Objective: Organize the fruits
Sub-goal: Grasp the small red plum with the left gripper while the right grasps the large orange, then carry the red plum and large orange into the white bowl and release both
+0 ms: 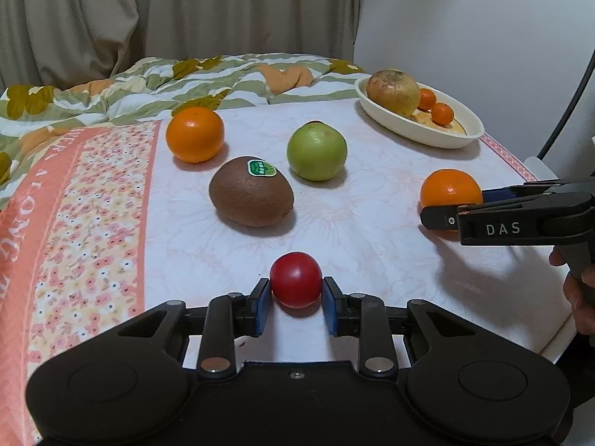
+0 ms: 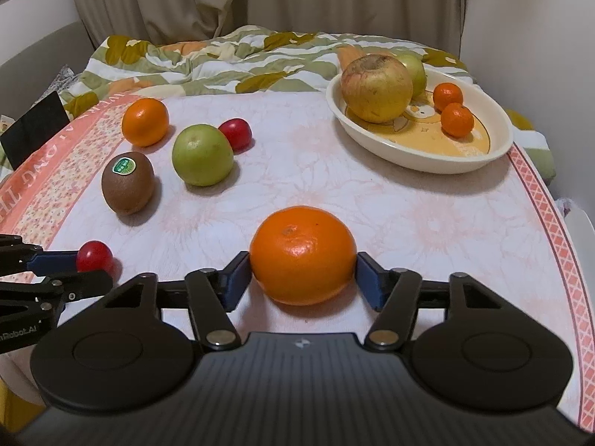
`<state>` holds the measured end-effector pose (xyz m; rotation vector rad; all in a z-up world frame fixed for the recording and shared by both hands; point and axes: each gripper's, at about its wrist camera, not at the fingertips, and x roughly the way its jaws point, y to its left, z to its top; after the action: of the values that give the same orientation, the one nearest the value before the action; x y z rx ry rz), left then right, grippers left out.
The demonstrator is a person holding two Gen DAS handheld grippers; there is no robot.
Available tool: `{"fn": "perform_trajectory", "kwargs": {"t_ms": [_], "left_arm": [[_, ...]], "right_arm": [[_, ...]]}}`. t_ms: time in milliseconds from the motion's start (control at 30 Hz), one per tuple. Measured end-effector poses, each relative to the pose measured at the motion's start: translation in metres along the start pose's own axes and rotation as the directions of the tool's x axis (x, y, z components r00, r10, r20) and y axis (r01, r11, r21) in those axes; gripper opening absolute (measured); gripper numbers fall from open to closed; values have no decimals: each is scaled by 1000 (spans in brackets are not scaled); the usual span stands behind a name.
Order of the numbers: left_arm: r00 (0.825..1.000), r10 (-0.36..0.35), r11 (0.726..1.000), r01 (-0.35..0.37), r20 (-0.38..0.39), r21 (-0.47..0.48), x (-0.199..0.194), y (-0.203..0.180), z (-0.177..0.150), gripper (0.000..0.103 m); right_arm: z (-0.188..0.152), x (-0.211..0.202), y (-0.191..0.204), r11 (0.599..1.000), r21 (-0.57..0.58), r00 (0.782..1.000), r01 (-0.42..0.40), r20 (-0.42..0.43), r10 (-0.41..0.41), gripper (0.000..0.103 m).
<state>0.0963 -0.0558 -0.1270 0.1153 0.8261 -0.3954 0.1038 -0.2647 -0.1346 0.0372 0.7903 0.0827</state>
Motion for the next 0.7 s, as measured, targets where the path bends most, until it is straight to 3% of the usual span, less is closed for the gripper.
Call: {"fn": "perform_trajectory", "kwargs": {"t_ms": [300,700], "left_arm": [[999,8,1000,-7,33,-19,-25,2,9,32],[991,-49,998,52,125,-23,-80,-18,45,32]], "right_arm": [[10,-18,5,1000,-2,1000,-7,28,7,75],[43,-95,1,998,63,996,8,87,-13,75]]}}
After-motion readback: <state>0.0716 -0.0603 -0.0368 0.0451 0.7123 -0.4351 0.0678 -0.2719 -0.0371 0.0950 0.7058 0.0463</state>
